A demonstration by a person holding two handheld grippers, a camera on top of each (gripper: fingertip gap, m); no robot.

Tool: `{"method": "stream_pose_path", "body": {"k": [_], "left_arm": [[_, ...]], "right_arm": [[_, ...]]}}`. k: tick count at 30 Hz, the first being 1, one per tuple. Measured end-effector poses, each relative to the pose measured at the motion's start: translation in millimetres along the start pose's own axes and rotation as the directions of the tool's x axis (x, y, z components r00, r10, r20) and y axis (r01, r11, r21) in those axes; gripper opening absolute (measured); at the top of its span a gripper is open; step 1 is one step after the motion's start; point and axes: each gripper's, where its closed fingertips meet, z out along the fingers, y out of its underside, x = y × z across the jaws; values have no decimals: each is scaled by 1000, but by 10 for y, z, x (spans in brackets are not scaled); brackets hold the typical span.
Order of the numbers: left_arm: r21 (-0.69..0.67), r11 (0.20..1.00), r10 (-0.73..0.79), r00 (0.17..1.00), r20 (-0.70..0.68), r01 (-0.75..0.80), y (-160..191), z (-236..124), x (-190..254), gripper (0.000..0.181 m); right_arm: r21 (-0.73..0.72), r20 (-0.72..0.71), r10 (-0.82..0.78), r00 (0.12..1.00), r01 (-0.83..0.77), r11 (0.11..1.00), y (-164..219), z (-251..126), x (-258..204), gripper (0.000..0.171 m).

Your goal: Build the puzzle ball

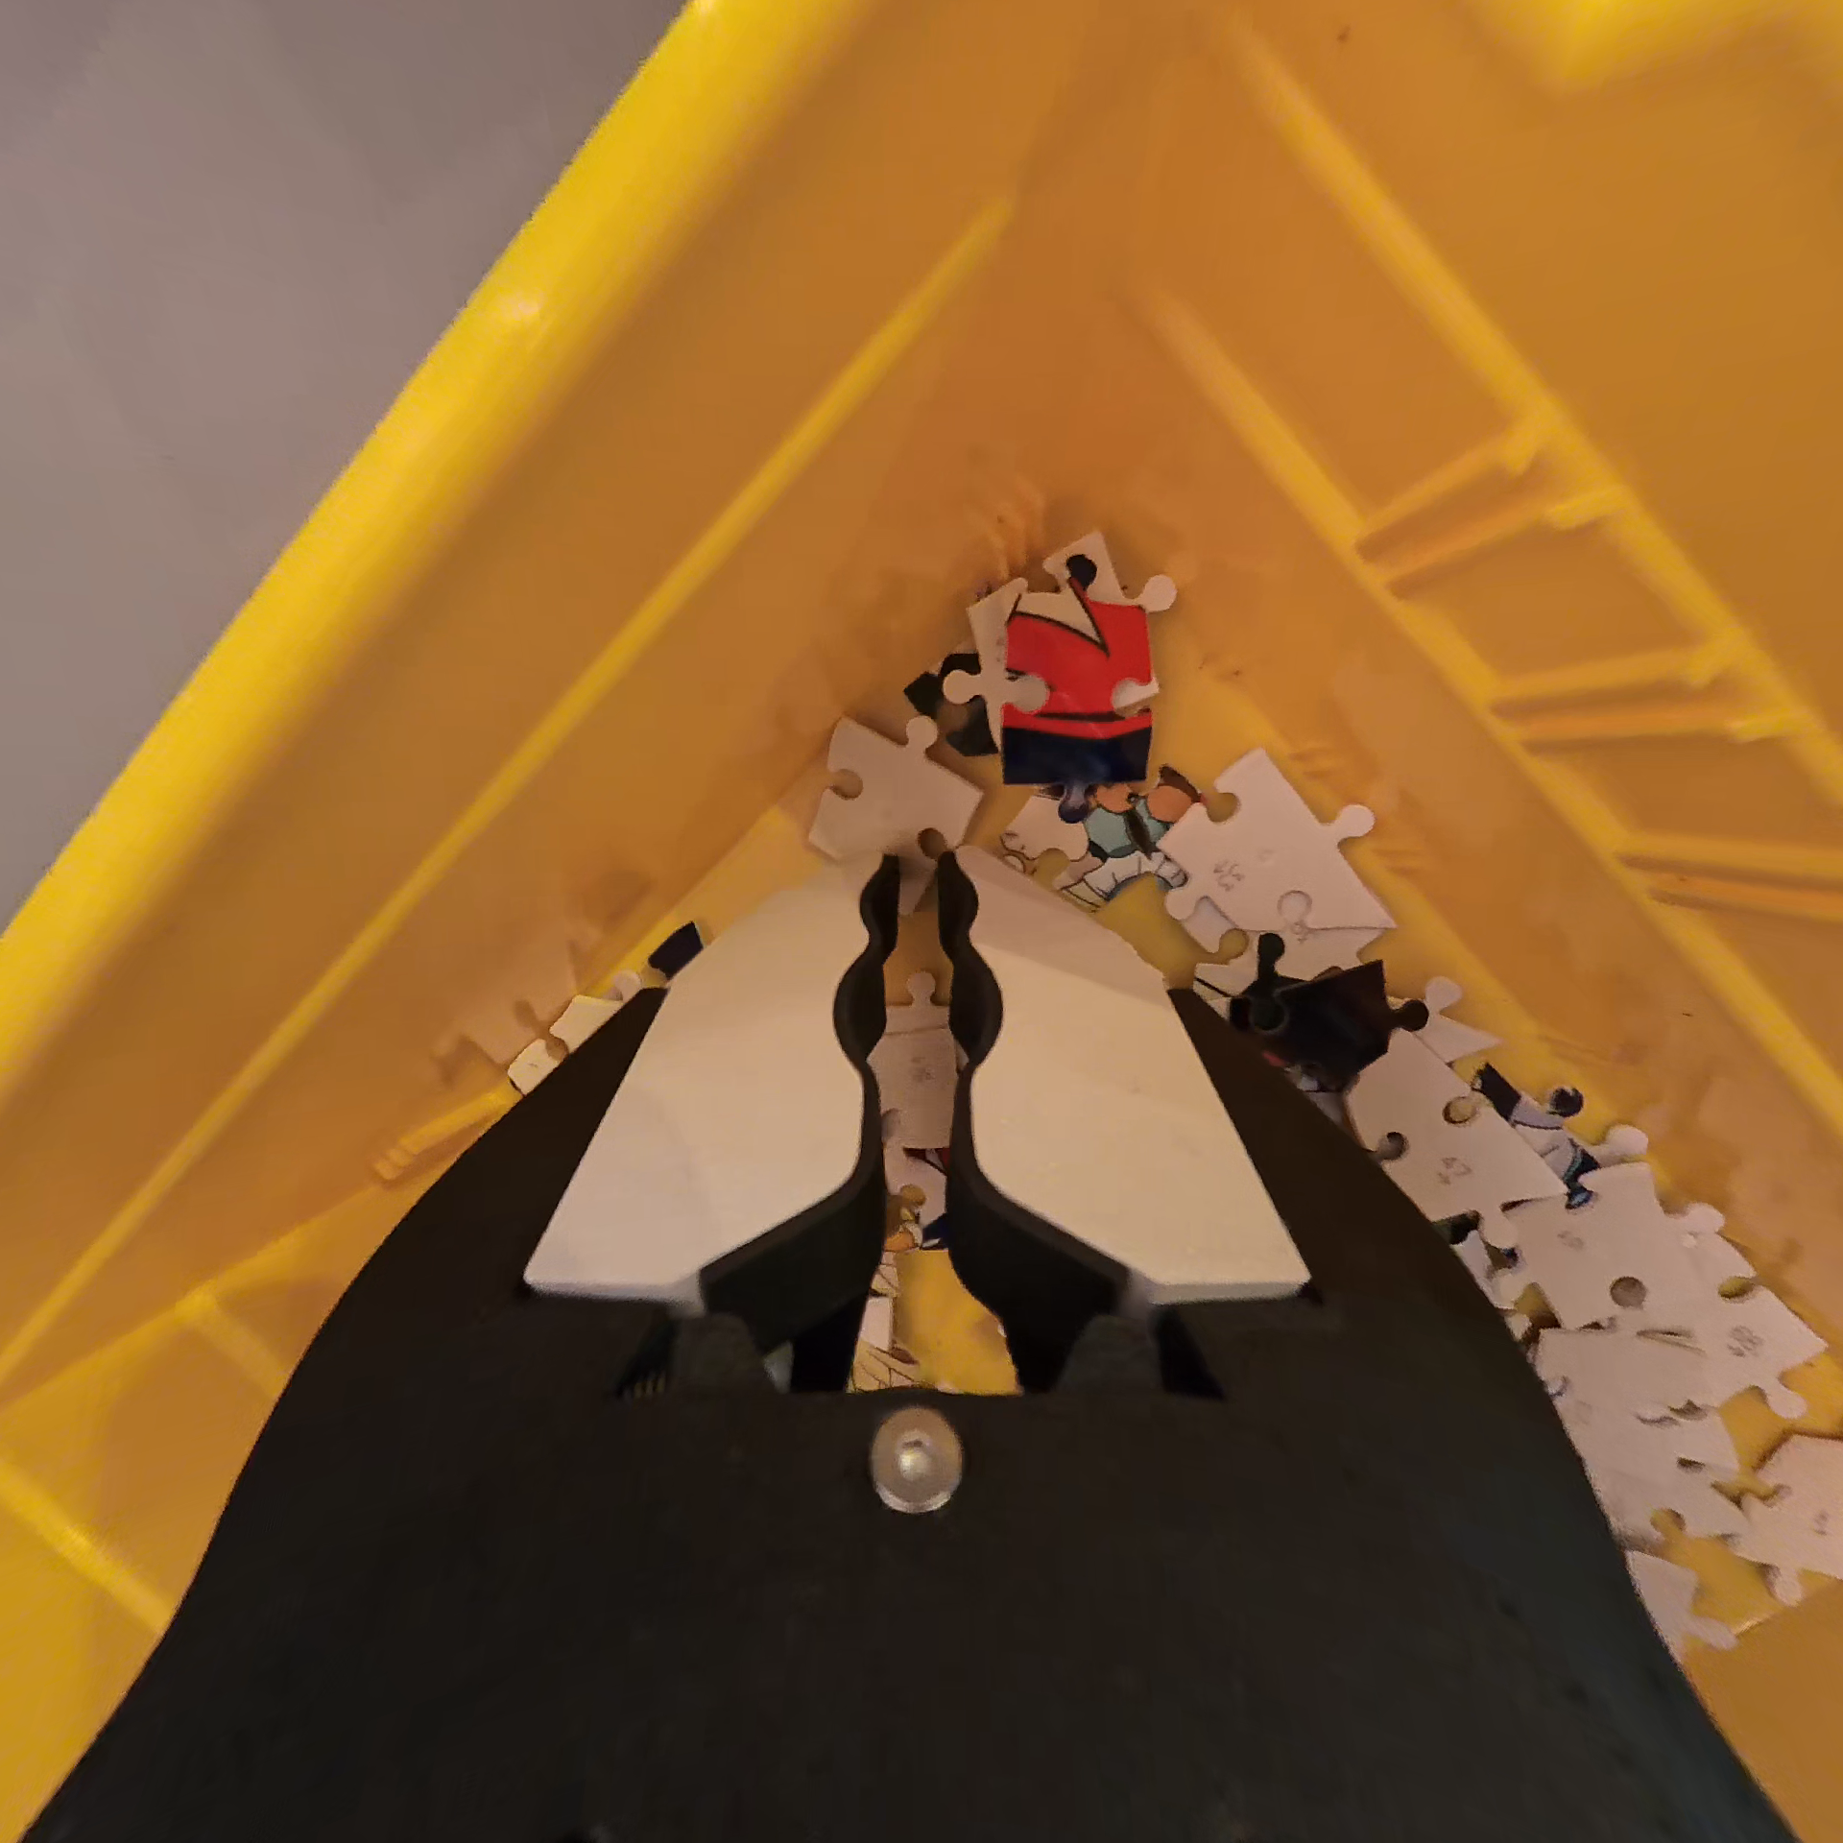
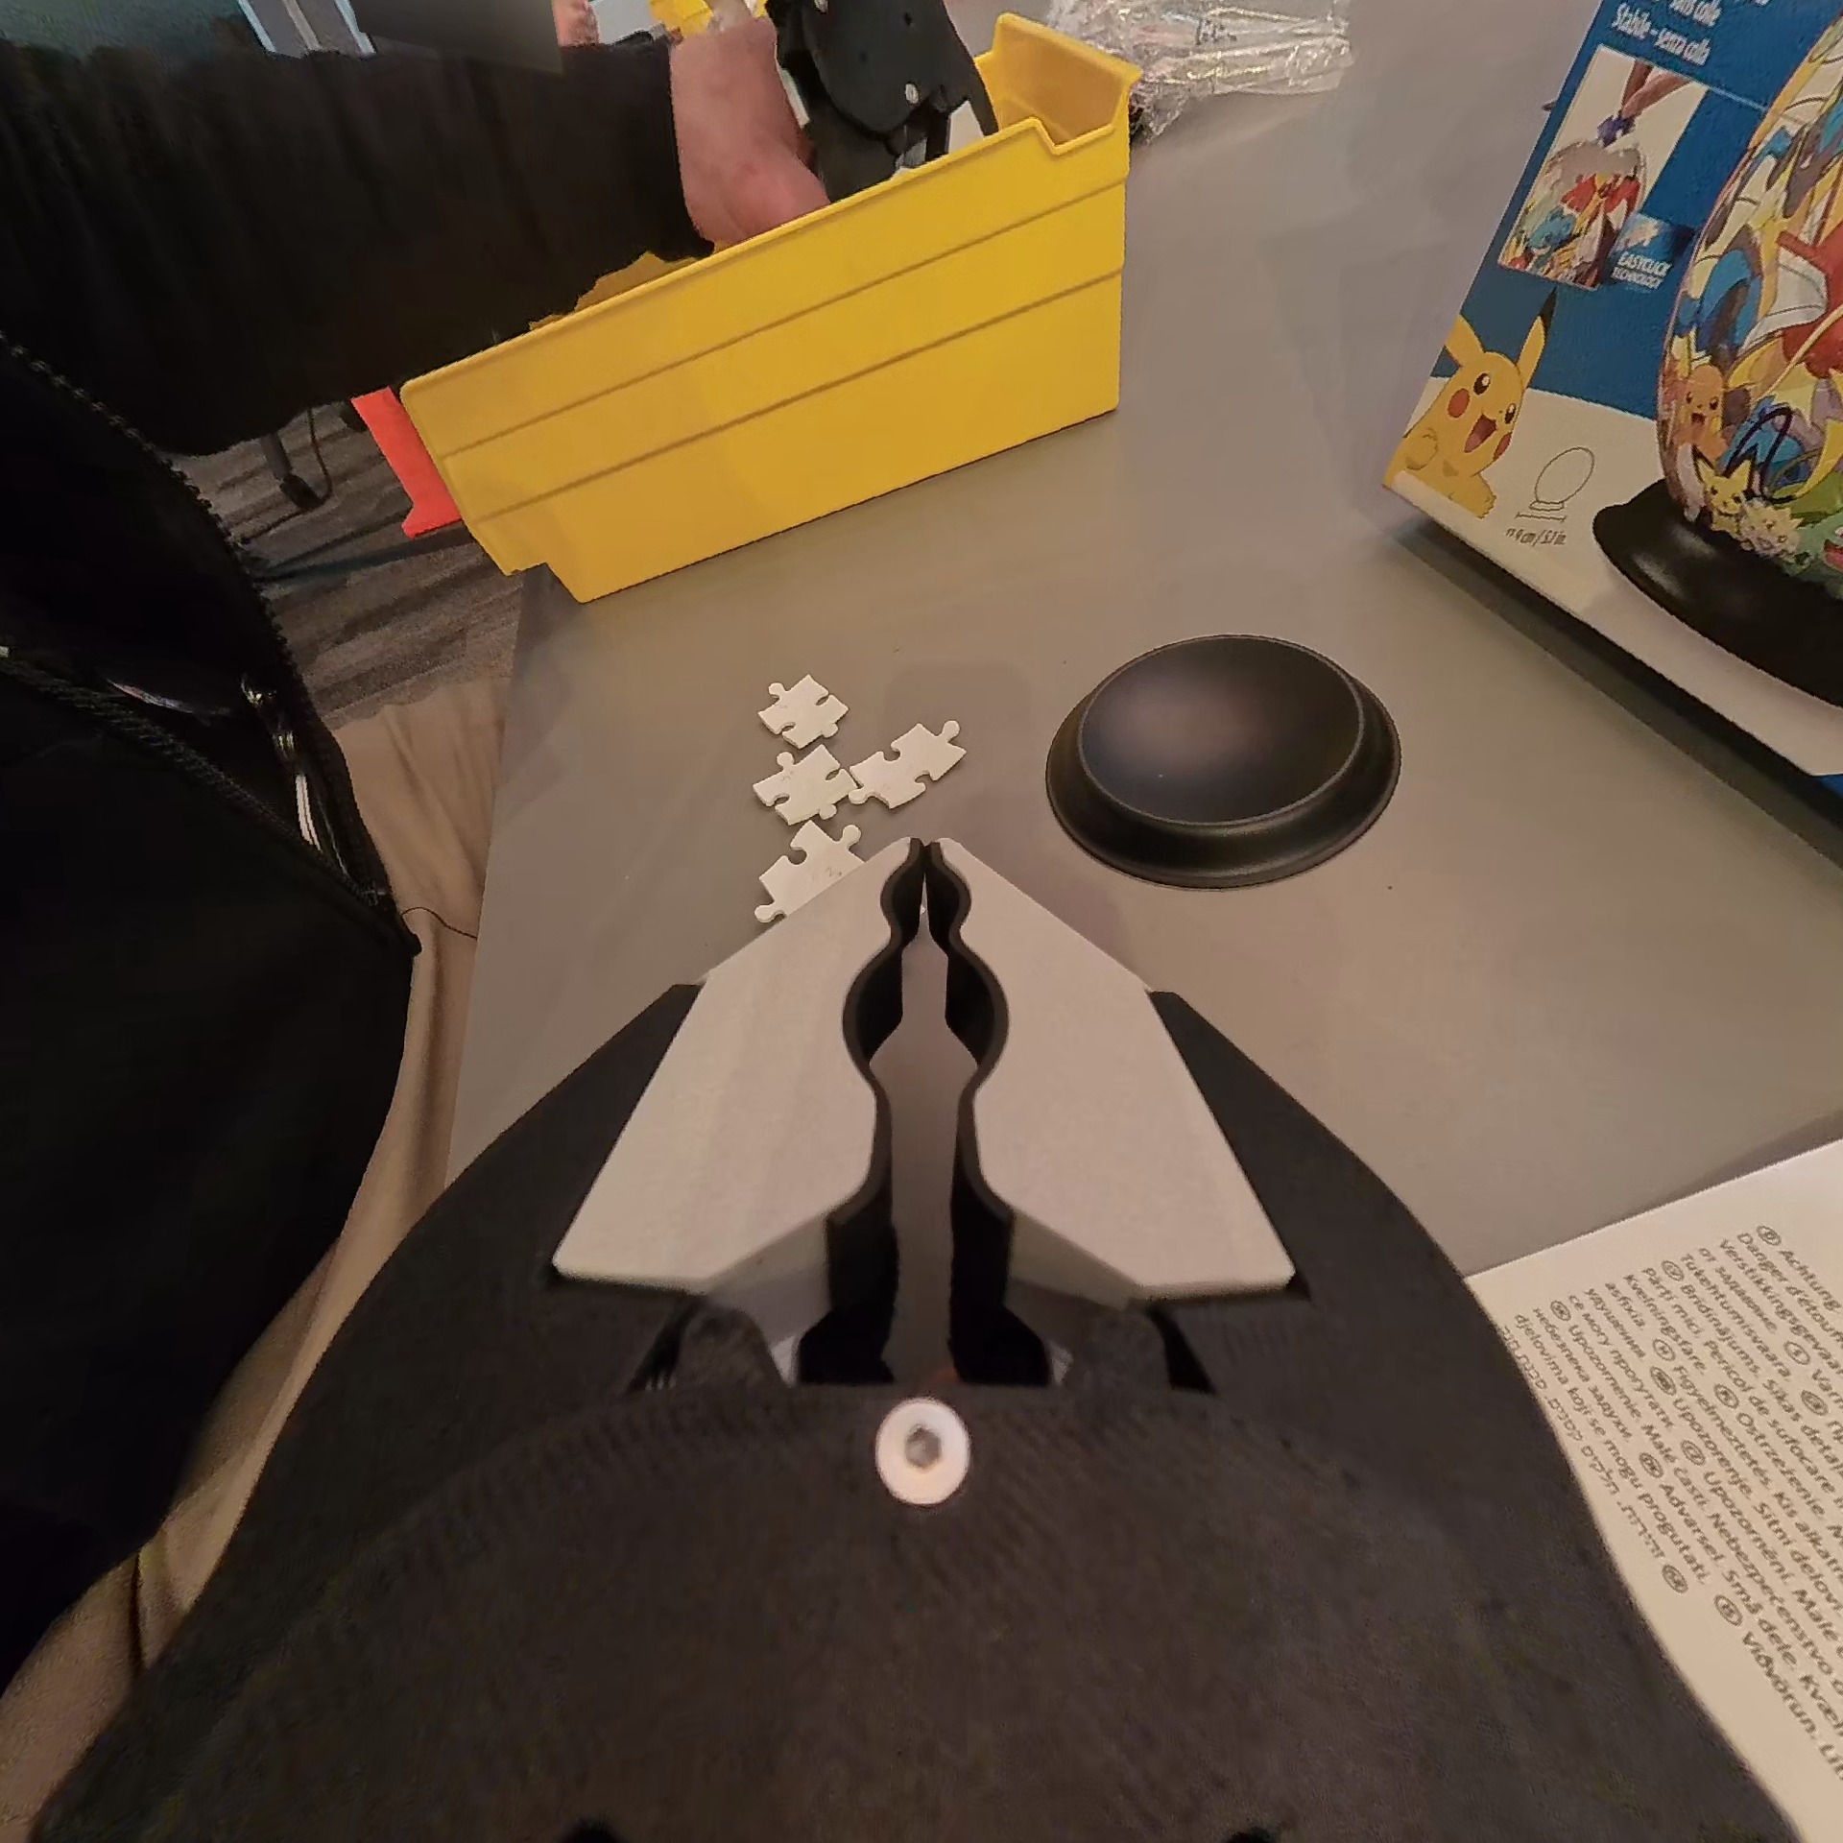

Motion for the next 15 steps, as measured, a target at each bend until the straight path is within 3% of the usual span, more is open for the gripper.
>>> {"method": "stream_pose_path", "body": {"k": [15], "left_arm": [[60,998,-21,998,64,17,-2,-152,-14,0]], "right_arm": [[-1,1,0,1000,0,1000,0,0,-1,0]]}}
